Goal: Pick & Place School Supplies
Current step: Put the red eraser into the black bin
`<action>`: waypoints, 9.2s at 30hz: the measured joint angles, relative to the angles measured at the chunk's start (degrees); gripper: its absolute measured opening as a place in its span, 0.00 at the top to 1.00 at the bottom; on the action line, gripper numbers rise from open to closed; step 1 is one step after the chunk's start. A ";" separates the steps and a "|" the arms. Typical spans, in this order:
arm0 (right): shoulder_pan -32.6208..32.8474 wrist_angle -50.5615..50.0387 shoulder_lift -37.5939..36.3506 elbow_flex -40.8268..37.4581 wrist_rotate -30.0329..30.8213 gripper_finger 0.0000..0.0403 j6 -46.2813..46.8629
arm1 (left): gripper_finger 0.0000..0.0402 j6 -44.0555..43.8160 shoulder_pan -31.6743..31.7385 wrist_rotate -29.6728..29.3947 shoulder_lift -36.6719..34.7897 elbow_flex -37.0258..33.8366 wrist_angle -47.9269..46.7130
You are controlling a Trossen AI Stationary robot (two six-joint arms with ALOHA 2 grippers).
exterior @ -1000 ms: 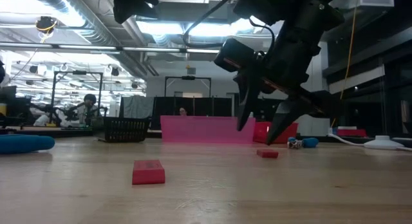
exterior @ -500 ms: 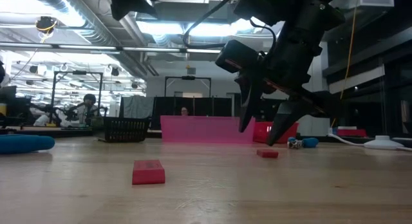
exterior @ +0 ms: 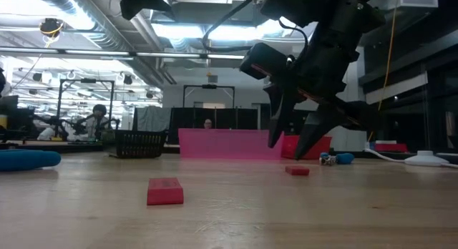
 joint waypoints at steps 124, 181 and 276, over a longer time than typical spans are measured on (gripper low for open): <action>5.34 -3.10 1.73 -0.09 8.60 0.56 3.76 | 0.61 -0.17 0.01 0.54 0.06 0.01 -0.44; 1.19 2.51 4.83 14.68 19.82 1.00 -17.43 | 0.61 -2.27 0.00 -0.68 0.06 0.02 -4.65; -2.97 9.33 2.80 23.28 16.74 0.47 -37.55 | 0.72 -16.92 27.02 5.60 5.22 -19.47 0.82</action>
